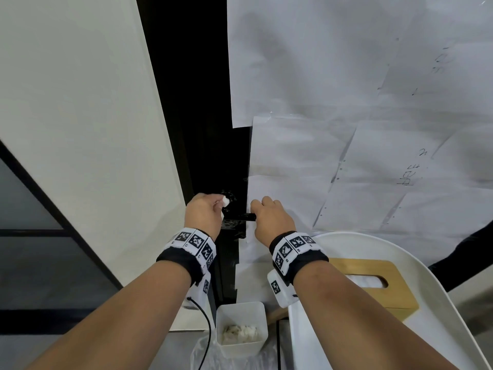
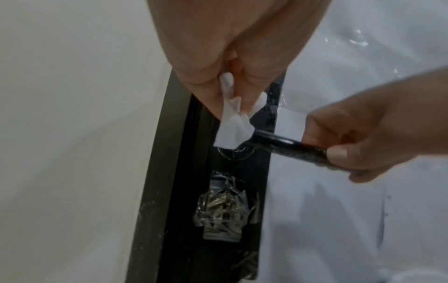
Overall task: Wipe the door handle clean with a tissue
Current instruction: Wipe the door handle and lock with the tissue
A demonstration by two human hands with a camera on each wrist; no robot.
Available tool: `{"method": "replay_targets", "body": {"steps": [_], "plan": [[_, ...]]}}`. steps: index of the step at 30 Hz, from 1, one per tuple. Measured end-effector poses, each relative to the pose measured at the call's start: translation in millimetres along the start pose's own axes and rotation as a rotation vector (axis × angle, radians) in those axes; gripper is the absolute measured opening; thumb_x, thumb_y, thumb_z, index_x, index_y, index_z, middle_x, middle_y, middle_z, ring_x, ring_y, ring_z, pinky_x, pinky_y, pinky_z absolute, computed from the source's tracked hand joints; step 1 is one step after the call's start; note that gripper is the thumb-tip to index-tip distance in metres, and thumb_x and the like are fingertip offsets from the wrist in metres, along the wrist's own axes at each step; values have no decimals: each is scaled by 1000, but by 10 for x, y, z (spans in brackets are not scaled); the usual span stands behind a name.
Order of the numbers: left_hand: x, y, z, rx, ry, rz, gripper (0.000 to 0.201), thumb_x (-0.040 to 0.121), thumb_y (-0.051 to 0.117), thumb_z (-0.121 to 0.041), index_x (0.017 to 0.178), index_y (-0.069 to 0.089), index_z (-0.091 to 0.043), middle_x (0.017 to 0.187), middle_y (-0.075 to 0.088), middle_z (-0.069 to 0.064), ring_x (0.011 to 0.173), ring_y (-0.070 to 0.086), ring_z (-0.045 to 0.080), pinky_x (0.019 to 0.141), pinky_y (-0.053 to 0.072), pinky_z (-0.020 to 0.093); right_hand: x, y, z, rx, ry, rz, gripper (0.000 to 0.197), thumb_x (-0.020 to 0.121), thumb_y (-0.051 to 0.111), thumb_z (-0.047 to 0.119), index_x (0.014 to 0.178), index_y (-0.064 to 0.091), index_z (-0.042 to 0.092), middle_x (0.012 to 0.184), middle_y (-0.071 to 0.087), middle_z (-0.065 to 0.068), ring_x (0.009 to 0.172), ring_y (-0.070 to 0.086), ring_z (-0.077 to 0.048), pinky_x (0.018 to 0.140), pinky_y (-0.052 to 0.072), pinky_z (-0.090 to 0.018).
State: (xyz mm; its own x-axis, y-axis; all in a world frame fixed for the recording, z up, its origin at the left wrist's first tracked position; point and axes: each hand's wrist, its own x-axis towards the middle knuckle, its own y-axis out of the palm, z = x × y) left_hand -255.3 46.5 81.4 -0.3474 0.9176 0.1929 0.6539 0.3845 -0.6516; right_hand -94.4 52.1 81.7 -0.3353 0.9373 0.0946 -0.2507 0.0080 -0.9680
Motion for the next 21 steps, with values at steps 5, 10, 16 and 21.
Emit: {"method": "replay_targets", "body": {"steps": [5,10,16,21], "plan": [[168,22,-20,263,-90,276,27,92,57,-16,118,63,-12,119,61,10,107,59,29,84,46,31,5,0,-1,-5,3,4,34,78,45,-3,108,47,13,108,47,-10,97,43,-27,63,37,-34],[14,-74,-67,372,160,239,27,89,53,-5,103,72,-19,111,58,3,101,59,23,82,50,29,10,7,2,0,8,-2,35,77,45,-4,107,47,13,107,47,-9,97,43,-27,63,37,-34],[-10,-164,-139,106,170,-70,34,84,48,8,103,69,-10,102,57,10,80,52,19,69,43,26,4,11,-3,10,1,-12,36,77,43,-6,107,48,13,106,48,-9,96,43,-26,63,39,-34],[-21,-86,-83,223,195,48,28,88,52,0,106,71,-12,111,62,13,99,59,28,80,45,28,4,17,3,4,9,-16,36,76,44,-5,107,47,13,106,48,-9,96,42,-26,63,39,-34]]}}
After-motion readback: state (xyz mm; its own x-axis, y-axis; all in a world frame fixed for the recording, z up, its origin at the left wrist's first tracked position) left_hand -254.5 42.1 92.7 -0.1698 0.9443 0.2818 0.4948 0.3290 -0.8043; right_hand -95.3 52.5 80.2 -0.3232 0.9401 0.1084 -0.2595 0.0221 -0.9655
